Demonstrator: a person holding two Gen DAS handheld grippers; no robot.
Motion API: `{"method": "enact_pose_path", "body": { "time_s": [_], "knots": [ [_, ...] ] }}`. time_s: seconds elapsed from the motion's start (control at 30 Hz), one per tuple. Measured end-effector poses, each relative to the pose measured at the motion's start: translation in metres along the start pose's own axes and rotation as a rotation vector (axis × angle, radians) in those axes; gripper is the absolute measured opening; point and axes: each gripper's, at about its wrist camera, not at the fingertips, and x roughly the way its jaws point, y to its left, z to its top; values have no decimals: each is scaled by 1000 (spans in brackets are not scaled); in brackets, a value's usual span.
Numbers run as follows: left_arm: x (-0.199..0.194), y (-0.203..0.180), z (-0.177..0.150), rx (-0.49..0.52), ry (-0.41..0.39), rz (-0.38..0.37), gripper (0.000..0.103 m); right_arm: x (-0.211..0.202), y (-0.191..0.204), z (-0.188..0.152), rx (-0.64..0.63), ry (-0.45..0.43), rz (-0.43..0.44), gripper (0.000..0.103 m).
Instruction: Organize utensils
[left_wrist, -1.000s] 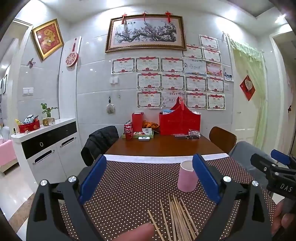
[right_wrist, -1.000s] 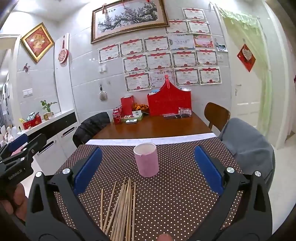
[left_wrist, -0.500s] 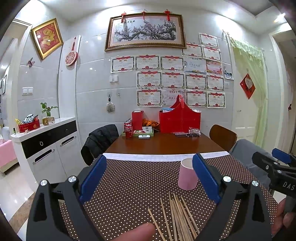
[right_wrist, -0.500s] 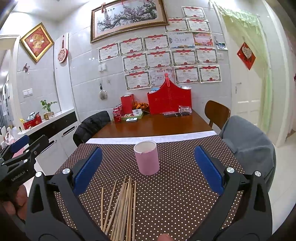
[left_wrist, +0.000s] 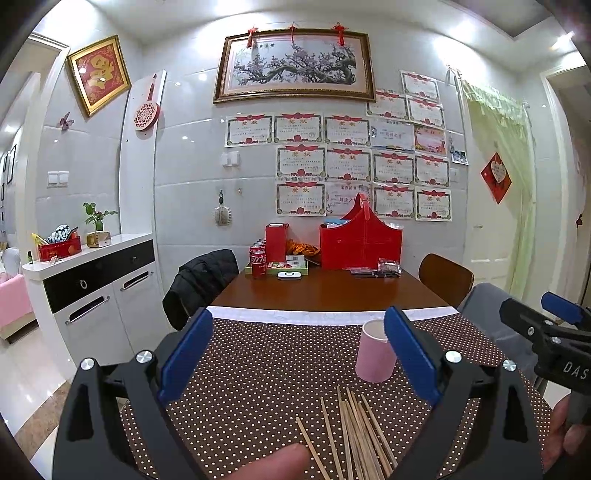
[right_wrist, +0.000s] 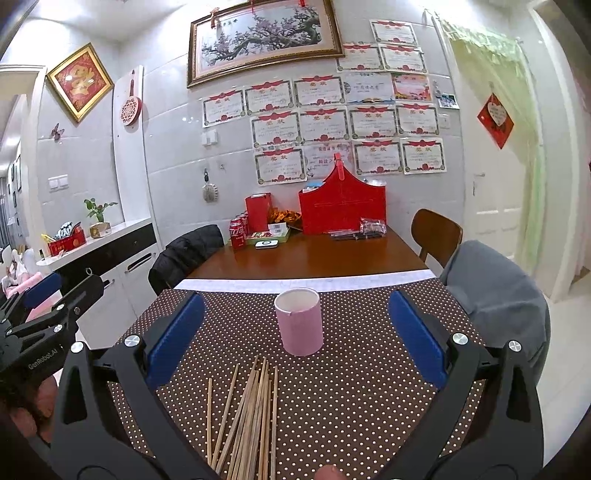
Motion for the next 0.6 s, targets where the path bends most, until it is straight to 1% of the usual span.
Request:
{"method": "enact_pose_path", "body": {
  "time_s": [0.4, 0.6],
  "knots": [
    [0, -2, -5, 5, 16, -19, 93, -2, -1, 4, -1, -5, -3, 98],
    [1, -4, -3, 8, 19, -21, 93, -2, -2, 3, 0, -3, -2, 98]
  ]
}}
